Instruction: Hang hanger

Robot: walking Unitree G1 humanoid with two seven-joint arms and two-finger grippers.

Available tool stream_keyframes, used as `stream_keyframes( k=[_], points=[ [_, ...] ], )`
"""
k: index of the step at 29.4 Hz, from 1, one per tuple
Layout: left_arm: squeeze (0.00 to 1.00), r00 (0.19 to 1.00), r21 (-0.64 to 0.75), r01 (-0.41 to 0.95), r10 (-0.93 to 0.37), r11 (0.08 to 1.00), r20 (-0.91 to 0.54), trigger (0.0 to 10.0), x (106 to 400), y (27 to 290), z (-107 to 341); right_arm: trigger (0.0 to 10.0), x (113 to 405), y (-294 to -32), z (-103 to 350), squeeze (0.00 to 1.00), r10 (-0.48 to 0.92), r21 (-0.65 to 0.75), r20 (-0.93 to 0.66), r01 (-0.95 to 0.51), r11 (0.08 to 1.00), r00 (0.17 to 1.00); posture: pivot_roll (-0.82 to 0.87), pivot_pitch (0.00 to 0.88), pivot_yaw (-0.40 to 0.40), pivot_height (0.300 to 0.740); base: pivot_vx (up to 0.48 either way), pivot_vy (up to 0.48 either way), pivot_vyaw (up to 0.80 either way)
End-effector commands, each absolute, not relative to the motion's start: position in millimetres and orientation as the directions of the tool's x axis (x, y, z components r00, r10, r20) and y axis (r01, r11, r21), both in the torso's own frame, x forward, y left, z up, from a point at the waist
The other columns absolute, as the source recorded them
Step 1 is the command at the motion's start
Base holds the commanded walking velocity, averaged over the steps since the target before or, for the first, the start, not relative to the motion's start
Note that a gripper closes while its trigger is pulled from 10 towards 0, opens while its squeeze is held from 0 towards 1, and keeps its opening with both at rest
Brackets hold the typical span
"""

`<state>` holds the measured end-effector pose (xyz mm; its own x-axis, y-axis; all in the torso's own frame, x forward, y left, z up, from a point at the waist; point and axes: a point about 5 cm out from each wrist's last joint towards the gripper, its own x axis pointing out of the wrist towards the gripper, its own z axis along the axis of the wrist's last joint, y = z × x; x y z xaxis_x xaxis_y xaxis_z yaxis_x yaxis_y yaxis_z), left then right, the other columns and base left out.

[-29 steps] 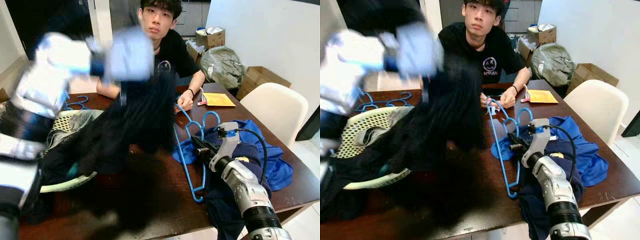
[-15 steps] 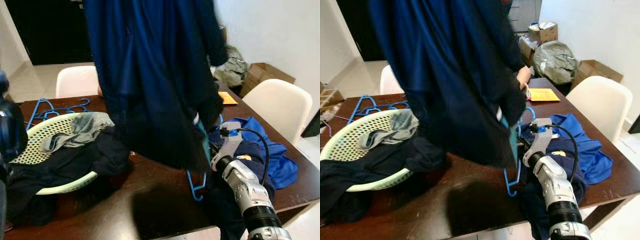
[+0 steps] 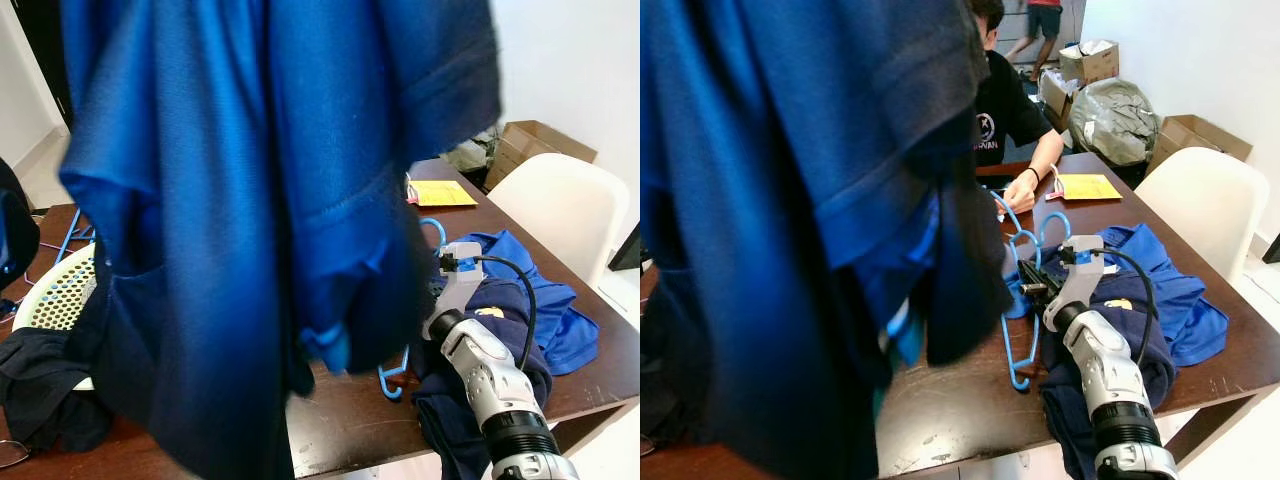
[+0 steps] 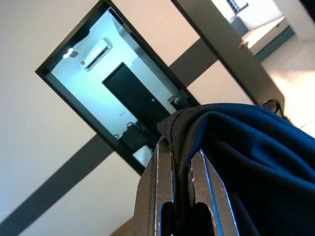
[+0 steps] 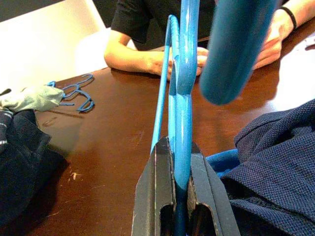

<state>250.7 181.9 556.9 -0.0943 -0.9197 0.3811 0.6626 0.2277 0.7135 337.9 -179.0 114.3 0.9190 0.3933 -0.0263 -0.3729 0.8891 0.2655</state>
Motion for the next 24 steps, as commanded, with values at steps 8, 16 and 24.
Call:
stream_keyframes(
  k=[8,16,24],
  points=[
    [0.00,-0.070,0.679,0.704,-0.932,0.207,0.356,0.0,257.8,184.4,543.2,10.0,334.5,-176.0,100.9,0.00,0.394,0.282,-0.076,-0.360,0.889,0.916,0.06,0.000,0.046,0.740,0.000,0.000,0.00],
    [0.00,0.101,0.728,0.668,-0.988,0.153,0.114,0.0,296.2,156.0,468.4,10.0,333.9,-175.3,100.3,0.00,0.394,0.284,-0.075,-0.359,0.889,0.916,0.06,0.000,0.049,0.740,0.000,0.000,0.00],
    [0.00,0.482,0.643,0.761,-0.740,0.088,-0.469,10.0,346.7,134.1,235.0,10.0,329.3,-179.2,84.2,0.00,0.375,0.271,-0.115,-0.335,0.903,0.920,0.11,0.000,0.028,0.740,0.000,0.000,0.00]
  ],
)
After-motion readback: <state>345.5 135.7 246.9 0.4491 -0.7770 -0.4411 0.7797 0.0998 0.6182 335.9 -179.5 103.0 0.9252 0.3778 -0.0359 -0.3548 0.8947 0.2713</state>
